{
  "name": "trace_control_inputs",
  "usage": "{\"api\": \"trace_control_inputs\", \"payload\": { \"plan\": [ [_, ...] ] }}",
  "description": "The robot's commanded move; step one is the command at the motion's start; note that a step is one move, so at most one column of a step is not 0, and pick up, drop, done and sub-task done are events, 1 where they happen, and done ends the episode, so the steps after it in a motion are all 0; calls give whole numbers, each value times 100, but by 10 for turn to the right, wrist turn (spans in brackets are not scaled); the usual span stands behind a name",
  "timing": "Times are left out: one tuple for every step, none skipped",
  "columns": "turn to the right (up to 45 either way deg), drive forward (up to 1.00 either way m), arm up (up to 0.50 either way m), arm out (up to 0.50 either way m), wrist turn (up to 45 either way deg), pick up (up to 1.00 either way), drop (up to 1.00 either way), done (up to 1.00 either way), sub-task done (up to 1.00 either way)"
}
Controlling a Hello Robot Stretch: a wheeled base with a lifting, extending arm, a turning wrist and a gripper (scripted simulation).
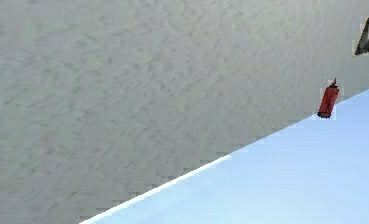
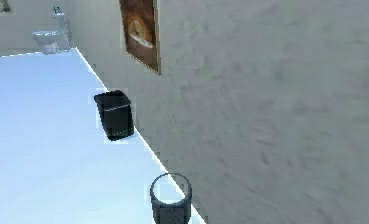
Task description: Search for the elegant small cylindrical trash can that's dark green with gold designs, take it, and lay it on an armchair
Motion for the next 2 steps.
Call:
{"api": "trace_control_inputs", "payload": {
  "plan": [
    [0,0,0,46,0,0,0,0,0],
    [0,0,0,0,450,0,0,0,0]
  ]
}}
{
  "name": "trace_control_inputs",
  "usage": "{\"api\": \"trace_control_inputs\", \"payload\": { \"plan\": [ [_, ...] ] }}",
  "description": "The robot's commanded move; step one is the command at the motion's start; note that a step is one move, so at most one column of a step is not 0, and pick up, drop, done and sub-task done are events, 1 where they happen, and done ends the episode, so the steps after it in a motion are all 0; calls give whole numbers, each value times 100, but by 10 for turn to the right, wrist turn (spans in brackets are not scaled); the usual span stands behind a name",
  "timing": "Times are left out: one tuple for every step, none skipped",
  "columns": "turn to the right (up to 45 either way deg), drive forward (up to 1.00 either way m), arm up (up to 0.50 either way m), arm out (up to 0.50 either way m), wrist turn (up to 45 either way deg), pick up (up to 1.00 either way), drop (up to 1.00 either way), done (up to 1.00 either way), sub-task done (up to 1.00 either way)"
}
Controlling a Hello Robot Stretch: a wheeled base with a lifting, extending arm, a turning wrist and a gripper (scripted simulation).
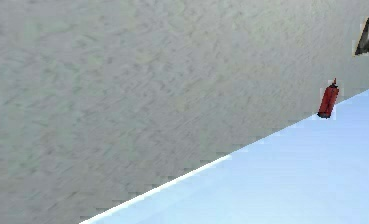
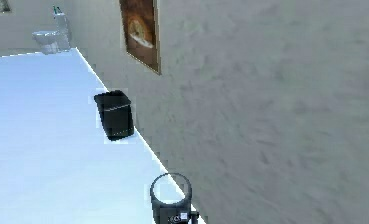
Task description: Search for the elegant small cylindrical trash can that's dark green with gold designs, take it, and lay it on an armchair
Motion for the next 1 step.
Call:
{"api": "trace_control_inputs", "payload": {
  "plan": [
    [0,0,0,0,450,0,0,0,0]
  ]
}}
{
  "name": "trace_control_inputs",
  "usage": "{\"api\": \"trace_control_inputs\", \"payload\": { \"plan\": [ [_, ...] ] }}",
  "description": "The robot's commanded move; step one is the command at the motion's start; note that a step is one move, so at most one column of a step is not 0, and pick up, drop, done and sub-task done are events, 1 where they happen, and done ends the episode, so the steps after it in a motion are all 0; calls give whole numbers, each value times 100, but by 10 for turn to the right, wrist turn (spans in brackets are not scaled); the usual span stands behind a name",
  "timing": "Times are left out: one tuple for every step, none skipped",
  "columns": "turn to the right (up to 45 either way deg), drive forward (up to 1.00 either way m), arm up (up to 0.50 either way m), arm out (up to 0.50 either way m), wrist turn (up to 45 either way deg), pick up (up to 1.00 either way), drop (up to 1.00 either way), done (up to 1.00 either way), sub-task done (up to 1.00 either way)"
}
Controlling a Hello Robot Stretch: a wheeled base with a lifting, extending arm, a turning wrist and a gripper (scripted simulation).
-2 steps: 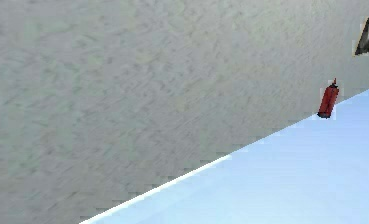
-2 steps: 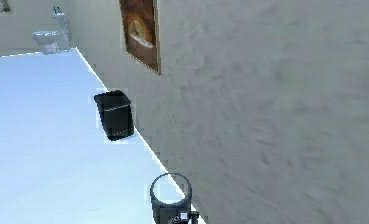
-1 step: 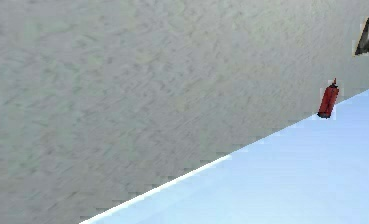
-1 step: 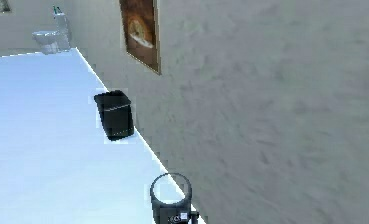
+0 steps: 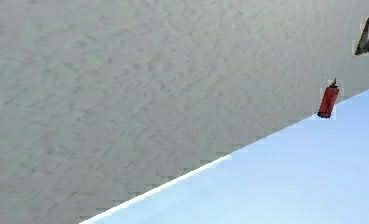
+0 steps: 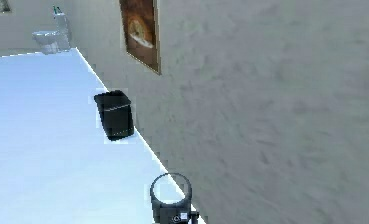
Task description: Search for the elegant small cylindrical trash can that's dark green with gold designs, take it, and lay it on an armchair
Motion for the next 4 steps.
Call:
{"api": "trace_control_inputs", "payload": {
  "plan": [
    [0,0,0,0,450,0,0,0,0],
    [0,0,0,0,300,0,0,0,0],
    [0,0,0,0,0,100,0,0,0],
    [0,0,10,0,0,0,0,0,0]
  ]
}}
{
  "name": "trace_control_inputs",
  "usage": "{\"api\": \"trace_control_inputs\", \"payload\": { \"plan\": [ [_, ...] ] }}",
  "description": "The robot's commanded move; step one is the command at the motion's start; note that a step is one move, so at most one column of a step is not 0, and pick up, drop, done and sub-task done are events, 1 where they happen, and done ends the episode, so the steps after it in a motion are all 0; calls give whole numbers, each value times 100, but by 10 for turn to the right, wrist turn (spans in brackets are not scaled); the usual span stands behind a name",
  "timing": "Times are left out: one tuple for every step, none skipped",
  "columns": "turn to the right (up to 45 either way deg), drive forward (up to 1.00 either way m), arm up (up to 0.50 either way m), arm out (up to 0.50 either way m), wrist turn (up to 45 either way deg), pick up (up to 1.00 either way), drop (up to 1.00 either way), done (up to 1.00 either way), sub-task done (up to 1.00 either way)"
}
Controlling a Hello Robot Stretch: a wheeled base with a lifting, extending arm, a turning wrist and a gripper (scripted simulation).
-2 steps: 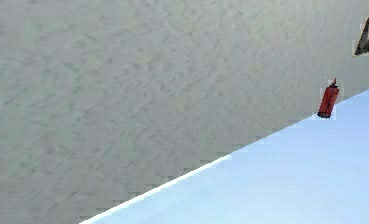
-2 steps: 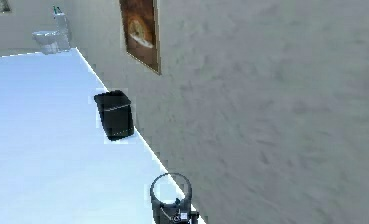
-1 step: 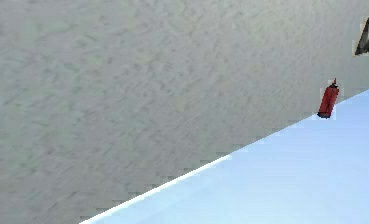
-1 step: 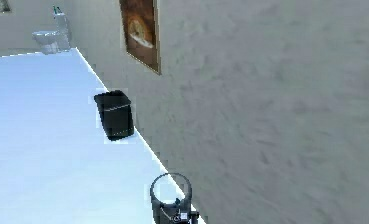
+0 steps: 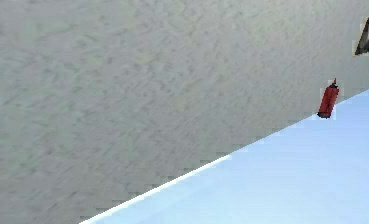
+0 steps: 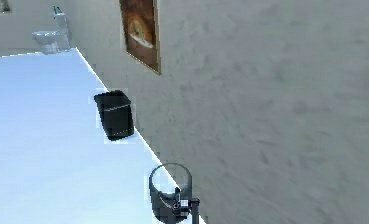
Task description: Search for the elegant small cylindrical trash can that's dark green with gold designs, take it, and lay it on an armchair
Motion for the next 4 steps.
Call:
{"api": "trace_control_inputs", "payload": {
  "plan": [
    [0,0,50,0,0,0,0,0,0],
    [0,0,18,0,0,0,0,0,0],
    [0,0,0,0,-450,0,0,0,0],
    [0,0,0,0,-450,0,0,0,0]
  ]
}}
